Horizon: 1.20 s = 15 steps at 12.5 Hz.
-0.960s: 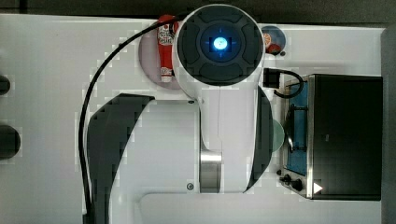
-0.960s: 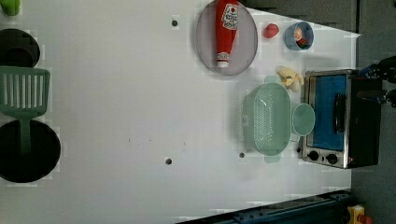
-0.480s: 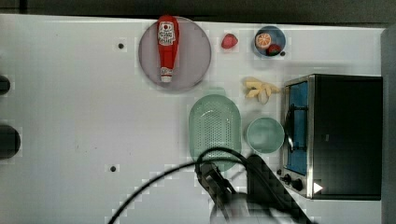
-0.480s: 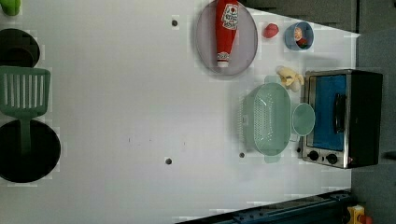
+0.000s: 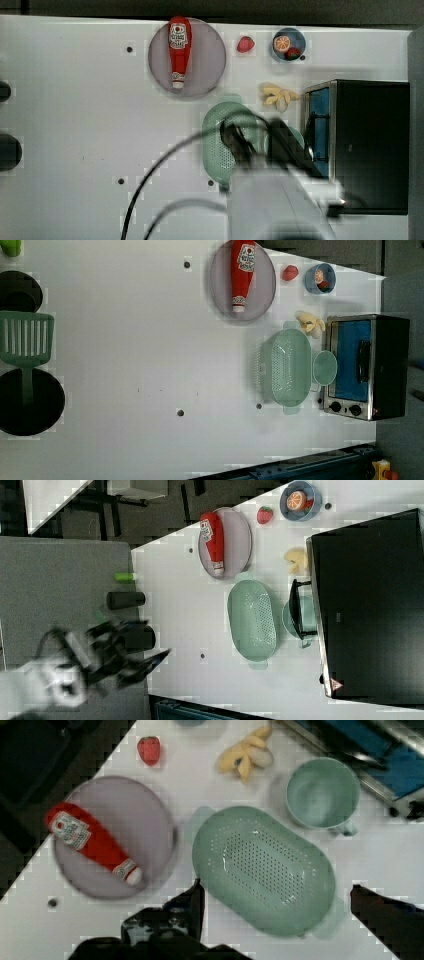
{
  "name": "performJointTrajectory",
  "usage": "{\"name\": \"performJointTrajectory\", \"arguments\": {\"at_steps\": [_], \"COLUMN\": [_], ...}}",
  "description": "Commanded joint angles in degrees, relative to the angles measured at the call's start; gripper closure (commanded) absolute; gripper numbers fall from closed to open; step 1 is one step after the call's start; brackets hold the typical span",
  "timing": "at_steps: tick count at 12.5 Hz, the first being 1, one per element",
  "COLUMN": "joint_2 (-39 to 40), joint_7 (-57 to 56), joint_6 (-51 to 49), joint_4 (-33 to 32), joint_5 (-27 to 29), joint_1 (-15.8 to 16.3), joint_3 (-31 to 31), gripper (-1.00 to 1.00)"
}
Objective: Drag strainer right to left.
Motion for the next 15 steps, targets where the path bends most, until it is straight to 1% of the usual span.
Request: {"name": "performJointTrajectory", "arguments": {"at_steps": [1, 4, 7, 9, 12, 15], "joint_2": [7.9, 16.0, 25.9, 32.0, 38.8, 42.0], "joint_7": [11.1, 23.1, 31.3, 34.1, 34.7, 36.5], "joint_6": [6.3, 16.2, 26.3, 33.1, 41.5, 43.0], "joint_4": [-10.3, -13.7, -13.6, -13.4, -13.4, -13.4], "joint_5": [0.8, 0.8, 0.8, 0.8, 0.8, 0.9], "joint_1": [0.8, 0.8, 0.9, 0.9, 1.3, 2.9], "joint_3": [0.4, 1.1, 1.8, 2.0, 2.3, 2.4], "gripper": [-1.00, -1.00, -1.00, -1.00, -1.00, -1.00]}}
